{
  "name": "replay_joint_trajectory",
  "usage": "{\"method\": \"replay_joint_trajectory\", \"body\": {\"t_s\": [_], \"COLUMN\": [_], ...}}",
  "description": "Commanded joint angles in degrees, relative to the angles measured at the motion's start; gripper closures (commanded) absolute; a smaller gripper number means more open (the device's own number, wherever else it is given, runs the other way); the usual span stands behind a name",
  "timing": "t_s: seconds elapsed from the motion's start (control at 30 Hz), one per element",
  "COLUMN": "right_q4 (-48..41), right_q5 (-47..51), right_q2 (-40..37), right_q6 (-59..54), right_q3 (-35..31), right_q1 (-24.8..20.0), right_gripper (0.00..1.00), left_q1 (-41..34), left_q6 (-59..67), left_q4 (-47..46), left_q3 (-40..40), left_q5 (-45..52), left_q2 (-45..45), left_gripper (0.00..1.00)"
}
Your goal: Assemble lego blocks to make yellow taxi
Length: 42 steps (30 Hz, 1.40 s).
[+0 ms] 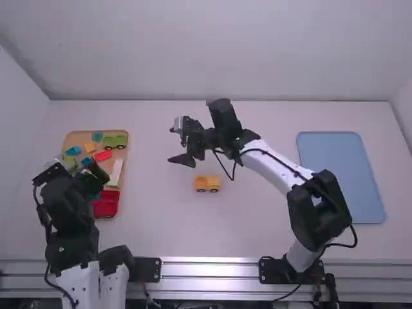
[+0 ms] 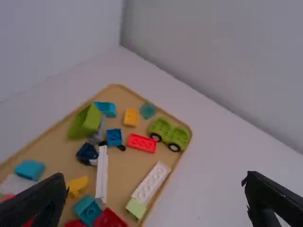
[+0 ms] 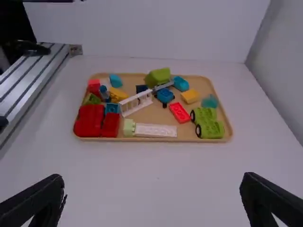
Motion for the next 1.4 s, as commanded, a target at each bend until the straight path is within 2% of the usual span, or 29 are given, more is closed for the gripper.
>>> {"method": "replay_joint_trajectory", "body": {"t_s": [0.0, 0.1, 0.2, 0.33, 0.53, 0.67, 0.87, 0.93, 1.0, 1.13, 1.2, 1.37], "right_q4": [-0.7, -0.9, -1.0, -0.8, -0.1, 0.8, 1.3, 1.6, 2.7, 3.1, 3.6, 3.1], "right_q5": [-0.2, 0.2, 0.1, 0.0, 1.7, 3.3, 5.5, 6.3, 7.7, 10.0, 11.6, 11.2], "right_q2": [-1.4, -1.4, -1.4, -1.4, -1.4, -1.4, -1.4, -1.4, -1.4, -1.4, -1.4, -1.4], "right_q6": [-0.2, -0.3, -0.3, 1.5, 1.2, 1.4, 1.4, 1.4, 1.4, 1.6, 4.0, 4.4], "right_q3": [2.8, 3.2, 4.3, 5.3, 5.4, 5.4, 5.4, 5.4, 5.3, 5.3, 5.4, 5.4], "right_q1": [1.0, 1.8, 1.8, 1.7, 1.7, 1.8, 2.1, 2.3, 2.7, 3.3, 3.3, 2.7], "right_gripper": [0.01, 0.01, 0.01, 0.01, 0.01, 0.01, 0.01, 0.01, 0.01, 0.01, 0.01, 0.01], "left_q1": [2.3, 4.6, 6.9, 8.8, 10.6, 10.0, 9.9, 9.6, 6.8, 3.0, 1.8, 3.3], "left_q6": [-4.2, -4.1, -3.4, -2.8, 2.3, 4.7, 4.7, 4.6, 4.6, 4.6, 4.9, 8.2], "left_q4": [-0.7, -0.4, 2.0, 2.7, 0.2, -4.1, -15.4, -16.4, -17.4, -17.8, -17.9, -15.3], "left_q3": [0.1, 0.1, 0.3, 3.2, 16.9, 28.9, 48.3, 50.3, 55.4, 58.5, 59.3, 59.4], "left_q5": [-2.4, -2.5, -2.2, -2.1, 1.4, 4.2, 10.7, 11.5, 8.8, 1.9, 0.2, 4.0], "left_q2": [0.4, 1.2, 4.3, 11.0, 31.8, 44.5, 64.1, 66.1, 72.6, 77.7, 79.7, 84.1], "left_gripper": [0.01, 0.01, 0.1, 0.09, 0.0, 0.01, 0.02, 0.07, 0.07, 0.01, 0.02, 0.03]}}
